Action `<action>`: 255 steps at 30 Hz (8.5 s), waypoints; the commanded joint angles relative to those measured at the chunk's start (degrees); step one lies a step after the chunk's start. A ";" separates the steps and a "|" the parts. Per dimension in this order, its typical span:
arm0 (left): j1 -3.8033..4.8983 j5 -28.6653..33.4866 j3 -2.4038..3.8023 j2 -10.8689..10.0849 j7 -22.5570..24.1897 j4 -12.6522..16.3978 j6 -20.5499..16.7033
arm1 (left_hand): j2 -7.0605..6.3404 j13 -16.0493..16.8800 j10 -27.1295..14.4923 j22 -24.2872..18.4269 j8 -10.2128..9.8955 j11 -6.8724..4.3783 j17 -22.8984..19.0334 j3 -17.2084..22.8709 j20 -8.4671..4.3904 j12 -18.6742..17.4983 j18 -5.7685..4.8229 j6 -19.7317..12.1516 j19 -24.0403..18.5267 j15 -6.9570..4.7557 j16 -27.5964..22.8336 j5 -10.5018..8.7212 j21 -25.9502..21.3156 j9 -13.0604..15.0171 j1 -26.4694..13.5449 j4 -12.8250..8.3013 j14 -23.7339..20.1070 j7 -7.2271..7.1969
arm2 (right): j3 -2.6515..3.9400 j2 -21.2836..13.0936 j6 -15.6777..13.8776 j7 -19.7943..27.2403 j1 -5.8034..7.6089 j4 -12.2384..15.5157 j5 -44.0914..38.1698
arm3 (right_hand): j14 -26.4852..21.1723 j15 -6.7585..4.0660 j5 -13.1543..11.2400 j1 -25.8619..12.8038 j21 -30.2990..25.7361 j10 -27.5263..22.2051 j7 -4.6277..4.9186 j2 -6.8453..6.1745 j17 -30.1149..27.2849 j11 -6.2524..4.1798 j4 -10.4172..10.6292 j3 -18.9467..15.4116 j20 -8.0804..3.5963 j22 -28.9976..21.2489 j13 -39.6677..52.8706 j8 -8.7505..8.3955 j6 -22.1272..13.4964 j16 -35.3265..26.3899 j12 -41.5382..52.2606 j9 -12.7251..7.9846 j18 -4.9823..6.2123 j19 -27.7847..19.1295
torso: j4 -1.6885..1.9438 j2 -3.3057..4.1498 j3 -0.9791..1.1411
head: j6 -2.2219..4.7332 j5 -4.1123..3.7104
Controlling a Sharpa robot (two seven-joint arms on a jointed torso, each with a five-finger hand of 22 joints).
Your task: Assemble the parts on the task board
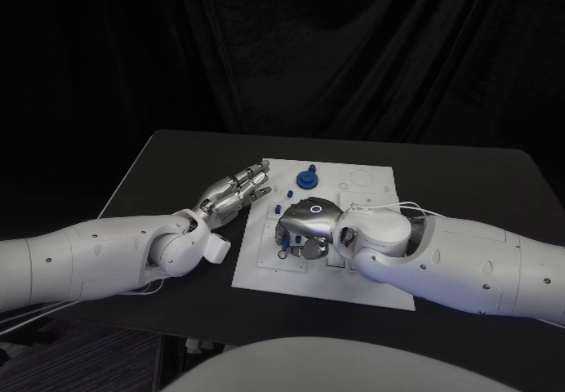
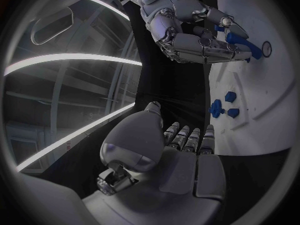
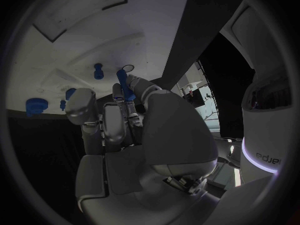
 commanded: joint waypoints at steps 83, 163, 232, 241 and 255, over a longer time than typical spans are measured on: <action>-0.80 -0.04 0.04 0.41 6.27 -0.71 2.33 | 0.30 -0.05 0.01 0.16 1.20 -1.23 -0.06 0.99 1.27 -0.38 0.76 3.49 0.12 1.15 -0.20 -0.23 0.32 0.55 0.07 0.36 -0.02 3.44 | 0.39 -6.88 -11.66 1.19 0.86 6.67 5.62 | -5.04 3.85 -5.87 0.99 -11.02 -16.83 -0.52 -1.15 -5.62 4.05 6.86 -13.92 3.25 4.89 2.48 -5.26 -19.50 -3.24 -1.08 -5.77 0.86 -4.41 | 0.04 -0.05 0.04 | 0.00 -1.01; 3.63 -3.13 0.05 -2.92 6.94 3.58 -1.51 | 0.30 -0.28 -1.22 -1.35 -0.13 -3.12 -0.06 -0.59 3.57 -0.60 2.74 -2.37 -0.32 0.60 -0.20 -1.84 0.05 -0.30 -0.54 0.45 -0.02 -8.04 | -0.04 -29.06 -2.07 -31.58 -2.53 16.44 15.48 | 9.28 -5.18 -3.30 -30.45 26.17 31.94 -5.63 2.34 27.11 -6.49 15.71 -18.71 -4.99 13.43 84.63 23.00 -6.47 12.42 67.10 13.28 -5.41 9.69 | -0.16 -0.46 -0.47 | 0.00 -9.79; 1.71 -3.09 0.04 -2.11 3.84 2.24 1.16 | 0.36 -0.22 -0.92 -0.88 0.04 -0.90 -0.06 0.46 4.14 -0.54 2.70 -1.42 0.00 1.82 -0.20 -1.19 0.32 -0.15 0.38 0.40 -0.02 -4.70 | 0.03 -27.34 -12.69 -20.44 -3.88 16.44 38.23 | 8.85 -5.56 36.41 -23.58 25.46 31.94 -5.72 -0.33 24.99 -6.75 9.43 -6.14 -5.47 13.04 84.63 26.25 -13.82 11.52 67.10 27.40 -5.14 9.22 | -0.20 -0.48 -0.47 | 0.00 -8.95; 1.70 -3.09 0.04 -2.00 3.65 2.26 1.27 | 0.37 -0.21 -0.91 -0.80 0.04 -0.77 -0.06 0.56 4.30 -0.54 2.69 -1.41 0.06 2.01 -0.20 -1.18 0.36 -0.15 0.40 0.40 -0.02 -4.42 | 0.03 -25.38 -11.34 -21.07 -3.89 15.69 37.14 | 8.70 -5.37 34.57 -23.89 24.86 31.94 -5.44 -0.28 24.25 -6.51 9.24 -5.98 -5.31 12.81 84.63 25.23 -14.01 11.20 67.10 26.93 -4.98 8.93 | -0.17 -0.44 -0.50 | 0.00 -8.99; 1.52 -3.09 0.04 -1.77 3.47 1.98 1.67 | 0.38 -0.21 -0.90 -0.80 0.07 -0.57 -0.06 0.77 4.51 -0.53 2.64 -1.22 0.08 2.51 -0.20 -1.12 0.39 -0.12 0.46 0.36 -0.02 -3.91 | 0.03 -22.53 -10.68 -21.80 -3.90 14.35 35.27 | 8.40 -4.89 31.05 -24.90 23.60 31.94 -4.83 -0.02 22.86 -5.94 9.40 -6.13 -4.85 12.35 84.63 23.07 -14.05 10.55 67.10 25.58 -4.66 8.36 | -0.16 -0.45 -0.48 | 0.00 -8.47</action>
